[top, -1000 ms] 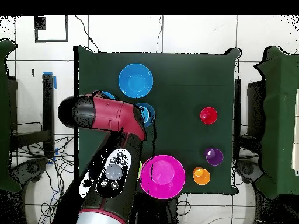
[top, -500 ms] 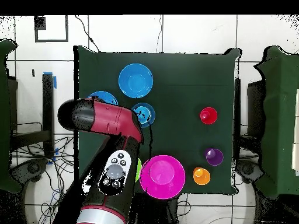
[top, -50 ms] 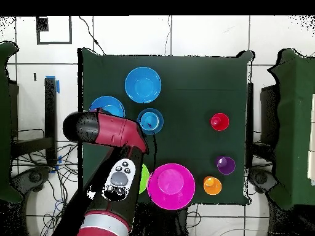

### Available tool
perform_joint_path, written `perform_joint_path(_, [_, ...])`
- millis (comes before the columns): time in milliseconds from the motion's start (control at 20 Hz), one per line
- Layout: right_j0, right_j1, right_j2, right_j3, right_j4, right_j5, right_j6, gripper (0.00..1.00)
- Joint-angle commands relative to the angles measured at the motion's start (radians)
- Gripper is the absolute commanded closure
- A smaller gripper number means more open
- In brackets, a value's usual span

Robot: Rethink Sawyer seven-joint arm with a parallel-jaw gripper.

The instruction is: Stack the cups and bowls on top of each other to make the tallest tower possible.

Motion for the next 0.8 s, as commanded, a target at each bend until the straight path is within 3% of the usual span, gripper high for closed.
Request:
perform_joint_path(50, [0.019,0.085,0.111,0.075,0.010,-0.148,0.202,0.00])
perform_joint_path(450, [0.014,0.094,0.136,0.101,0.022,-0.170,0.185,0.00])
perform_joint_path(800, [0.030,0.152,0.121,0.063,0.017,-0.145,0.174,0.00])
